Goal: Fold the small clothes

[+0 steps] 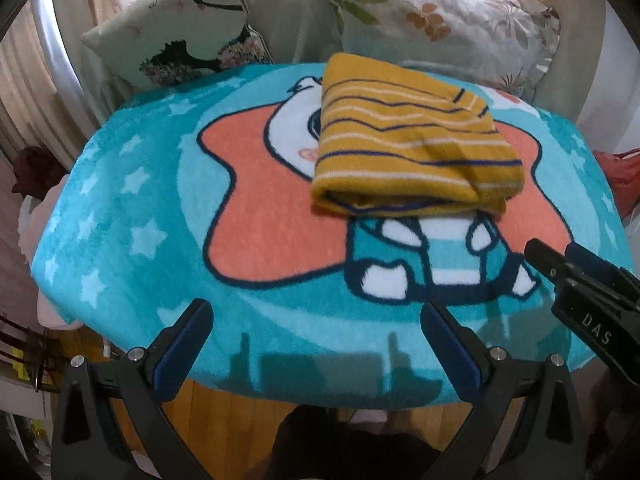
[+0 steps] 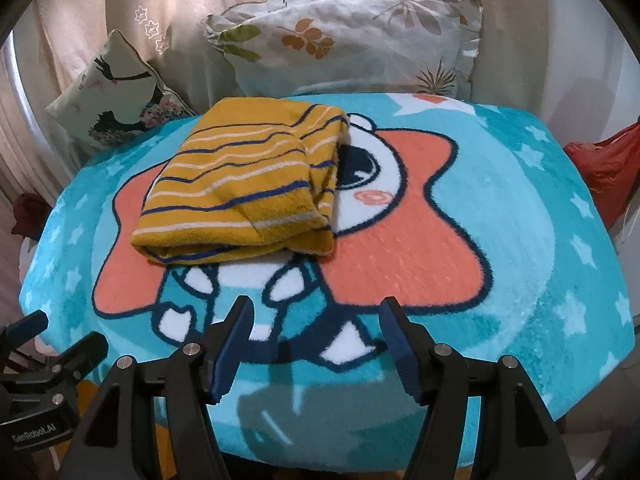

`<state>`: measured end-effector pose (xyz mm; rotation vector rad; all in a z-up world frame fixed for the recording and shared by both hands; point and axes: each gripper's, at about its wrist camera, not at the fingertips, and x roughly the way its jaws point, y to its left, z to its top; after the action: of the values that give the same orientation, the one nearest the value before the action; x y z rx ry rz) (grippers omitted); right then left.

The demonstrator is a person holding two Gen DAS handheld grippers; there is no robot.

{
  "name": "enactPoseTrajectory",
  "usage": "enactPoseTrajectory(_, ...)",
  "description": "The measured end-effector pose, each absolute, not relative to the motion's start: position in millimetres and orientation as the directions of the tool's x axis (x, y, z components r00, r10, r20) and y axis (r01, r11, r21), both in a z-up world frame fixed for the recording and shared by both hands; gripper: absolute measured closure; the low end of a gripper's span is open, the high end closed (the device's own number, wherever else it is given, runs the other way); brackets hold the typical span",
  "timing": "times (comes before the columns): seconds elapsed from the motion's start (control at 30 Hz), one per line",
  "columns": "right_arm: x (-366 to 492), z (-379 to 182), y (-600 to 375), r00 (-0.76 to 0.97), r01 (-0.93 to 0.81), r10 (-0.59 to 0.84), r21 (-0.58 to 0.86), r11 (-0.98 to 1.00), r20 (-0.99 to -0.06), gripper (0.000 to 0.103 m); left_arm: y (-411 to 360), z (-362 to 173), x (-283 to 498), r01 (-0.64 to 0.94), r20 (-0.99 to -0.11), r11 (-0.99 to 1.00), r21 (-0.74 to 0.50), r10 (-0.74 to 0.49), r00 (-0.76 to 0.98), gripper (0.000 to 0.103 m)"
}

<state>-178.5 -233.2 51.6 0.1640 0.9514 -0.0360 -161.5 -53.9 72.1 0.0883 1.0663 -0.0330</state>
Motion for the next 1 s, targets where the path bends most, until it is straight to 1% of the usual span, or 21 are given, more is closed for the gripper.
enactPoseTrajectory(0.57, -182.4, 60.6, -225.3, 0.605, 0.079, 0.021, 0.086, 0.993, -0.796, 0.031, -53.2, 72.2, -160.7, 0.047, -0.885, 0.999, 0.013, -0.011, 0.466, 0.0)
enactPoseTrajectory(1.0, -178.1, 56.5, -233.0, 0.59, 0.094, 0.011, 0.082, 0.992, -0.808, 0.03, -61.8, 64.9, -153.8, 0.055, -0.899, 0.998, -0.004, -0.028, 0.437, 0.0)
